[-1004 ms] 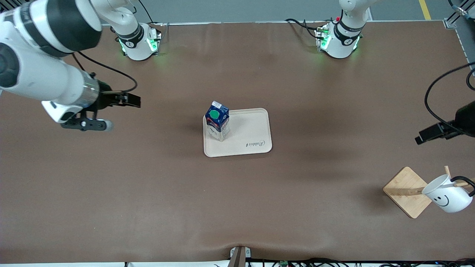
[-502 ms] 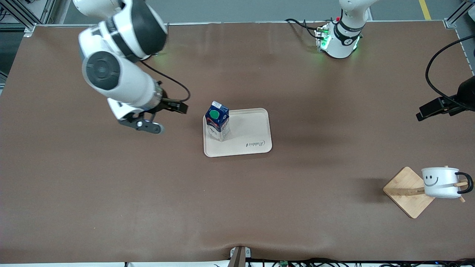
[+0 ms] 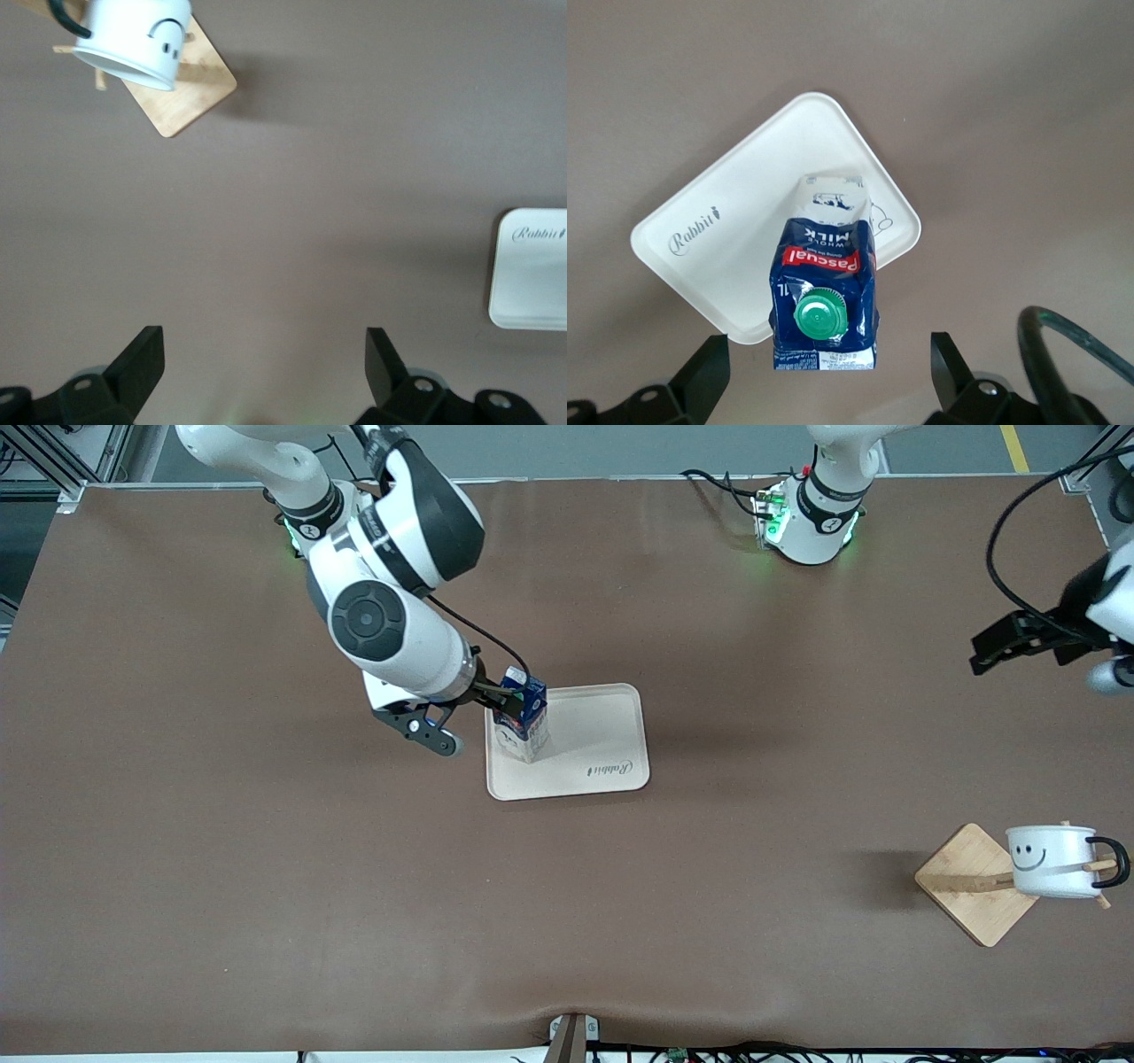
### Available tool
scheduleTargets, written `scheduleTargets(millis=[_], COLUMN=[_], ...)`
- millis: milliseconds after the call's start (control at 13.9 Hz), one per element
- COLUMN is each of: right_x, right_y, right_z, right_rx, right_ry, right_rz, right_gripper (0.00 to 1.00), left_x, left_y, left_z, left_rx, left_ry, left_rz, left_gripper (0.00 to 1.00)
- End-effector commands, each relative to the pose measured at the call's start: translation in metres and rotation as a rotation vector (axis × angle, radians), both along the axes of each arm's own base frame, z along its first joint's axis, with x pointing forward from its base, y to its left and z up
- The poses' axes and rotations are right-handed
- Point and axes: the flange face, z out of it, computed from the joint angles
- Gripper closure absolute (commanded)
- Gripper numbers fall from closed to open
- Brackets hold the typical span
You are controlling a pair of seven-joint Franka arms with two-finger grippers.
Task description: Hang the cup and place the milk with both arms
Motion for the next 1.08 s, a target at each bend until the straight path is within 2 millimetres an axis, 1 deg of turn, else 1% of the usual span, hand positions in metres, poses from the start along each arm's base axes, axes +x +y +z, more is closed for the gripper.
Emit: scheduleTargets(millis=[0, 72, 215, 287, 430, 574, 717, 861, 1004], right_x=[-0.011, -0.013, -0.013, -0.019, -0.021, -0.02, -0.028, -0.029, -0.032], right_y=[0.007, 0.012, 0.018, 0.025, 0.028, 0.03, 0.037, 0.038, 0.041], right_z=[-0.018, -0.021, -0.03, -0.038, -0.045, -0.053, -0.061, -0.063, -0.07], right_rx=[-0.007, -0.01, -0.01, -0.019, -0.022, -0.026, -0.034, -0.033, -0.035], right_ry=[0.031, 0.033, 0.03, 0.039, 0.039, 0.038, 0.048, 0.043, 0.041], right_rz=[-0.021, -0.015, -0.021, -0.008, -0.004, -0.001, 0.015, 0.013, 0.017], right_gripper=[0.0, 0.0, 0.0, 0.0, 0.0, 0.0, 0.0, 0.0, 0.0], left_x=[-0.021, -0.024, -0.03, -0.033, -0.033, -0.034, -0.035, -0.035, -0.034], left_y=[-0.002, 0.001, -0.01, -0.008, -0.004, -0.012, -0.011, -0.008, -0.009], left_z=[-0.002, -0.004, -0.008, -0.01, -0.01, -0.007, -0.003, -0.003, -0.005], left_rx=[0.033, 0.027, 0.021, 0.021, 0.017, 0.014, 0.014, 0.002, 0.003], left_ry=[0.011, 0.01, -0.019, -0.033, -0.034, -0.038, -0.043, -0.041, -0.035], left_rz=[-0.008, -0.001, -0.025, -0.023, -0.019, -0.035, -0.032, -0.026, -0.027], left_gripper=[0.0, 0.0, 0.0, 0.0, 0.0, 0.0, 0.0, 0.0, 0.0])
